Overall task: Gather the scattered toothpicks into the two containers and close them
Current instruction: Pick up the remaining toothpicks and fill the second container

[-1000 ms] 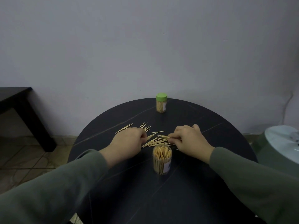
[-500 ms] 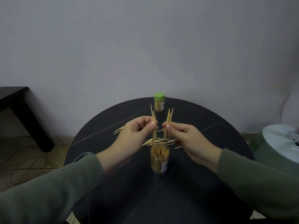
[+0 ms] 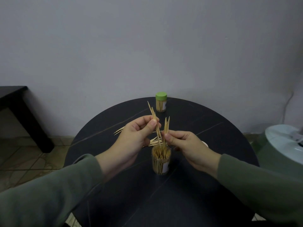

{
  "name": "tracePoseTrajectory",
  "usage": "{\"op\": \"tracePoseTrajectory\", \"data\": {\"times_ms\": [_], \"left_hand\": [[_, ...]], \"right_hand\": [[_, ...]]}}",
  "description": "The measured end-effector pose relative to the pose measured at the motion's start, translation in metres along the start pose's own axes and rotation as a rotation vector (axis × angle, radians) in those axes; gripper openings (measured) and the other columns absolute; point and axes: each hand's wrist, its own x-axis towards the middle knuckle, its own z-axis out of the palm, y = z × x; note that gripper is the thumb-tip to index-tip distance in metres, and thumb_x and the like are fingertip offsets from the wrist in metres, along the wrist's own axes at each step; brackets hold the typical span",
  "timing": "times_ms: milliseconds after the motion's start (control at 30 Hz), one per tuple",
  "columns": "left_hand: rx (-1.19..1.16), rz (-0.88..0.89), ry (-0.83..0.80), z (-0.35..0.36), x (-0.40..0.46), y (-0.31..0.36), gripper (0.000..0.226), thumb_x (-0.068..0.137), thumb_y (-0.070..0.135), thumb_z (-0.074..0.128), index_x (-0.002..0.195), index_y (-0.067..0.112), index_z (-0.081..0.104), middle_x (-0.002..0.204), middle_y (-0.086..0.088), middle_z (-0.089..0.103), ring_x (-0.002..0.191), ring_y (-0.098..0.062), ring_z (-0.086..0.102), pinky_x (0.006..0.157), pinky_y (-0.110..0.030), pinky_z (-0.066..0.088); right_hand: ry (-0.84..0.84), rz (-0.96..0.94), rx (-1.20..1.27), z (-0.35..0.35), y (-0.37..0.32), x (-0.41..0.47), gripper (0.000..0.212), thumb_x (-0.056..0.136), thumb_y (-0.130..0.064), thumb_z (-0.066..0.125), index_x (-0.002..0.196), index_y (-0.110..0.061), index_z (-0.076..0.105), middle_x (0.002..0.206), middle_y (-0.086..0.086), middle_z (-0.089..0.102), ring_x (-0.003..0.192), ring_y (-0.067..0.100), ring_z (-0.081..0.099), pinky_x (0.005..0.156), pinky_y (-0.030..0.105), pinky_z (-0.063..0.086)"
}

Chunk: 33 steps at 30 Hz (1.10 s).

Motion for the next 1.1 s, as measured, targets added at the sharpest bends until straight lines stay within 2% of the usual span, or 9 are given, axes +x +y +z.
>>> {"op": "tracePoseTrajectory", "data": {"times_ms": [267, 400, 567, 633, 733, 800, 867, 1000, 1100], "left_hand": [[0.074, -0.02, -0.027, -0.006, -0.004, -0.018, 0.013, 0.095, 0.008, 0.053, 0.101, 0.006, 0.065, 0.087, -0.005, 0.069, 0.064, 0.006, 0.06, 0.053, -0.007, 0.041], [0.149, -0.041, -0.059, -0.01, -0.007, -0.026, 0.013, 0.094, 0.011, 0.055, 0.1, 0.008, 0.066, 0.087, 0.001, 0.07, 0.074, 0.004, 0.062, 0.064, -0.007, 0.044], [0.253, -0.046, -0.043, -0.016, -0.01, -0.037, 0.01, 0.091, 0.014, 0.061, 0.095, 0.014, 0.071, 0.091, -0.003, 0.069, 0.094, -0.026, 0.063, 0.092, -0.04, 0.051], [0.292, -0.037, -0.039, -0.018, -0.01, -0.039, 0.01, 0.09, 0.016, 0.064, 0.094, 0.017, 0.072, 0.094, -0.006, 0.07, 0.1, -0.036, 0.06, 0.097, -0.049, 0.048], [0.314, -0.023, -0.044, -0.022, -0.01, -0.038, 0.008, 0.087, 0.023, 0.069, 0.092, 0.022, 0.075, 0.096, -0.007, 0.071, 0.102, -0.039, 0.059, 0.097, -0.055, 0.047], [0.364, -0.013, -0.066, -0.023, -0.01, -0.035, 0.012, 0.083, 0.034, 0.072, 0.093, 0.028, 0.075, 0.096, -0.004, 0.071, 0.1, -0.039, 0.059, 0.094, -0.054, 0.048], [0.414, -0.007, -0.084, -0.025, -0.008, -0.034, 0.013, 0.082, 0.036, 0.072, 0.092, 0.027, 0.075, 0.095, -0.002, 0.07, 0.097, -0.034, 0.061, 0.09, -0.048, 0.052], [0.523, 0.057, -0.118, -0.026, -0.005, -0.03, 0.009, 0.083, 0.026, 0.072, 0.092, 0.025, 0.072, 0.09, 0.001, 0.071, 0.078, -0.006, 0.063, 0.07, -0.02, 0.051], [0.55, 0.076, -0.142, -0.028, -0.004, -0.03, 0.015, 0.082, 0.024, 0.073, 0.097, 0.023, 0.072, 0.089, -0.001, 0.07, 0.083, -0.015, 0.065, 0.076, -0.027, 0.054]], "right_hand": [[-0.02, -0.007, -0.009, 0.003, 0.007, 0.0, 0.02, 0.093, -0.009, 0.055, 0.098, -0.019, 0.071, 0.083, -0.011, 0.075, 0.078, -0.005, 0.067, 0.063, 0.007, 0.046], [-0.053, -0.002, -0.029, 0.0, 0.012, 0.001, 0.018, 0.091, -0.012, 0.059, 0.099, -0.019, 0.073, 0.094, -0.007, 0.076, 0.091, 0.001, 0.068, 0.074, 0.01, 0.048], [-0.072, -0.007, -0.058, -0.006, 0.02, 0.004, 0.022, 0.082, -0.015, 0.066, 0.101, -0.006, 0.074, 0.111, 0.006, 0.069, 0.101, 0.012, 0.067, 0.081, 0.019, 0.053], [-0.068, -0.04, -0.077, -0.008, 0.021, 0.006, 0.031, 0.074, -0.02, 0.069, 0.1, -0.003, 0.074, 0.114, 0.01, 0.065, 0.101, 0.014, 0.066, 0.084, 0.022, 0.054], [-0.097, -0.095, -0.164, -0.011, 0.017, 0.006, 0.031, 0.07, -0.024, 0.07, 0.095, -0.007, 0.075, 0.108, 0.01, 0.065, 0.098, 0.014, 0.066, 0.083, 0.024, 0.054], [-0.101, -0.142, -0.271, -0.015, 0.014, 0.007, 0.033, 0.07, -0.027, 0.07, 0.095, -0.007, 0.075, 0.106, 0.011, 0.066, 0.098, 0.016, 0.067, 0.084, 0.026, 0.055], [-0.099, -0.183, -0.404, -0.018, 0.011, 0.008, 0.03, 0.073, -0.028, 0.071, 0.094, -0.009, 0.076, 0.102, 0.006, 0.066, 0.096, 0.014, 0.066, 0.086, 0.028, 0.055], [-0.092, -0.223, -0.578, -0.021, 0.009, 0.01, 0.006, 0.081, -0.022, 0.074, 0.087, -0.023, 0.077, 0.097, -0.003, 0.066, 0.092, 0.009, 0.065, 0.086, 0.031, 0.054], [-0.091, -0.224, -0.615, -0.021, 0.008, 0.009, 0.007, 0.083, -0.022, 0.073, 0.086, -0.027, 0.076, 0.095, -0.006, 0.065, 0.091, 0.006, 0.063, 0.084, 0.03, 0.054]]}}
